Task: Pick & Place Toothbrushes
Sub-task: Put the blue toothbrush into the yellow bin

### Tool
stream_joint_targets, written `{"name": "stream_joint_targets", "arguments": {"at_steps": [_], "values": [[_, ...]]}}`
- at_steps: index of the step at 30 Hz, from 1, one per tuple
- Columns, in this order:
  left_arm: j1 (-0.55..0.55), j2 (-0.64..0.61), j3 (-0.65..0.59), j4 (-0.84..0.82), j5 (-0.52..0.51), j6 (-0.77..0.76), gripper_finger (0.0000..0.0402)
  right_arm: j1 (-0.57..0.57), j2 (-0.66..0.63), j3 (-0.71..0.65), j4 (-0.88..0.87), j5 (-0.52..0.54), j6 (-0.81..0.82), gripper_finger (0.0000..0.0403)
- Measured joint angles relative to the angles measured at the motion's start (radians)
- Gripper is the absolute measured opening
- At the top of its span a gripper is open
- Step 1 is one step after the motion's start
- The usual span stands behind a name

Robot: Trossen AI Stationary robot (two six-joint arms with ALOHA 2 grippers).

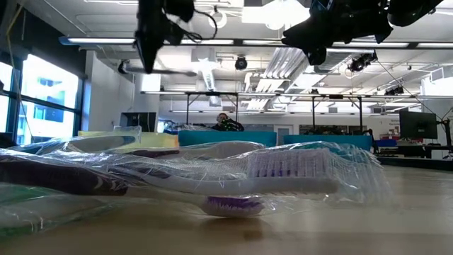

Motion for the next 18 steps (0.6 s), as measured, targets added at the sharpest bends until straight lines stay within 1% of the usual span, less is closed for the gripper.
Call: {"name": "stream_joint_targets", "arguments": {"at_steps": [4,9,11,14,18], "values": [[-0.074,-0.101,-0.098,-0.001,-0.059,-0.150,0.0012,0.000,0.000,0.000,0.000,0.000,-0.019,0.0085],[-0.164,-0.226,-0.272,0.008,-0.109,-0.374,0.0012,0.000,0.000,0.000,0.000,0.000,-0.019,0.0085],[-0.202,-0.275,-0.351,0.057,-0.129,-0.464,0.0012,0.000,0.000,0.000,0.000,0.003,-0.019,0.0085],[-0.249,-0.346,-0.467,0.175,-0.152,-0.564,0.0012,0.000,0.000,0.000,0.000,0.004,-0.019,0.0085],[-0.273,-0.400,-0.578,0.325,-0.187,-0.621,0.0012,0.000,0.000,0.000,0.000,0.010,-0.020,0.0085]]}}
